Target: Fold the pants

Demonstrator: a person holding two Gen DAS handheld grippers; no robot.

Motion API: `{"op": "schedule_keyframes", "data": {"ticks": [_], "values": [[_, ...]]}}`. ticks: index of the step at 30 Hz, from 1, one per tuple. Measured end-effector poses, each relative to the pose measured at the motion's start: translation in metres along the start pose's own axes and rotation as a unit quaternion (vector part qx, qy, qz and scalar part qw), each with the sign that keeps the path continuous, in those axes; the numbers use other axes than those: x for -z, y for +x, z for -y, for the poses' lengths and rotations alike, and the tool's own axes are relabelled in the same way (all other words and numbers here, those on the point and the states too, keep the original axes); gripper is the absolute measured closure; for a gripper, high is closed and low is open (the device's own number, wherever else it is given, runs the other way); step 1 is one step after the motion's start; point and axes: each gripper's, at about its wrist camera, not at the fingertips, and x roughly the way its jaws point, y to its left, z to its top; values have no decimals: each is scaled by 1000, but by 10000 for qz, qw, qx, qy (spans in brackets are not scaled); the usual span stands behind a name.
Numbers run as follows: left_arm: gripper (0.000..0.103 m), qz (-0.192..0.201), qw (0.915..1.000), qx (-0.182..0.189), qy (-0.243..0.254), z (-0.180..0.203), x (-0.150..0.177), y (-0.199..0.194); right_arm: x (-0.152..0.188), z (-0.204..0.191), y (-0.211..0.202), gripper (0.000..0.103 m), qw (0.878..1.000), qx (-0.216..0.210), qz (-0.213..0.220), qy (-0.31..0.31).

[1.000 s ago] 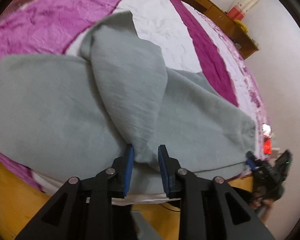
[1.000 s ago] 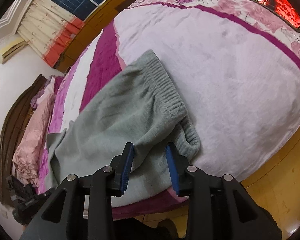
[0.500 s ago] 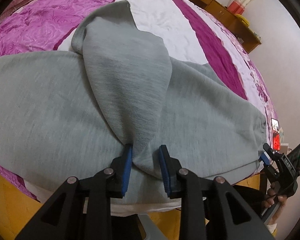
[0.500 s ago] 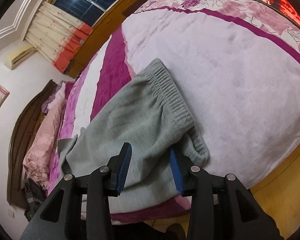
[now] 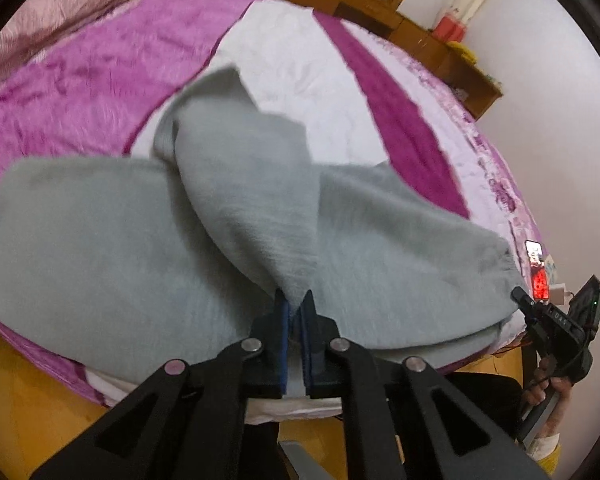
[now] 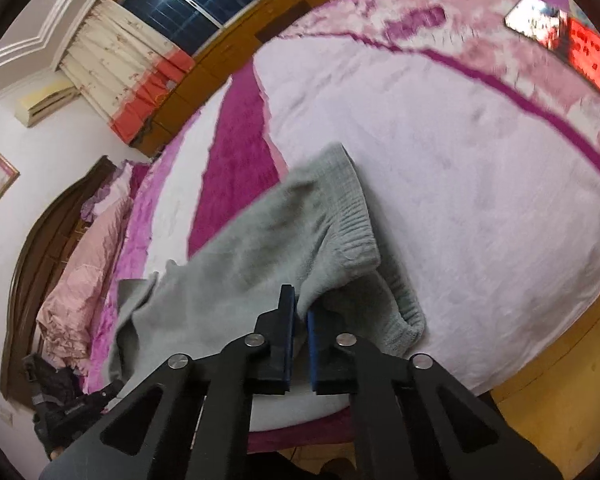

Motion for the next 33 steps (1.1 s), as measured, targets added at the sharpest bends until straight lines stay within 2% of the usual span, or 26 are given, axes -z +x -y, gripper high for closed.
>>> {"op": "schedule_keyframes", "data": {"ticks": [4,7,11,20,24,26,33], "values": [[98,38,9999,5,97,-2,4,-15,-1,-11,-19,103,9997,5,135,-179],[98,-25,9998,-75,201,-4,14,-13,3,-15,-26,103,9992,168,75,-356],[98,-248,9996,-133,103,-7,22,8,13,-11,-16,103,9979,487,-158,-403],[95,-383,9985,-348,183,-12,34,26,21,11,16,103,9917,1030,-703,-308],[87,-427,9974,-489,318,-8,34,22,21,11,19,96,9899,1051,-810,-491],[77,-414,9962,-639,422,-5,34,16,24,8,18,91,9891,1058,-817,-619],[76,-180,9930,-822,823,6,32,-16,31,-2,10,83,9868,1177,-761,-811]]}}
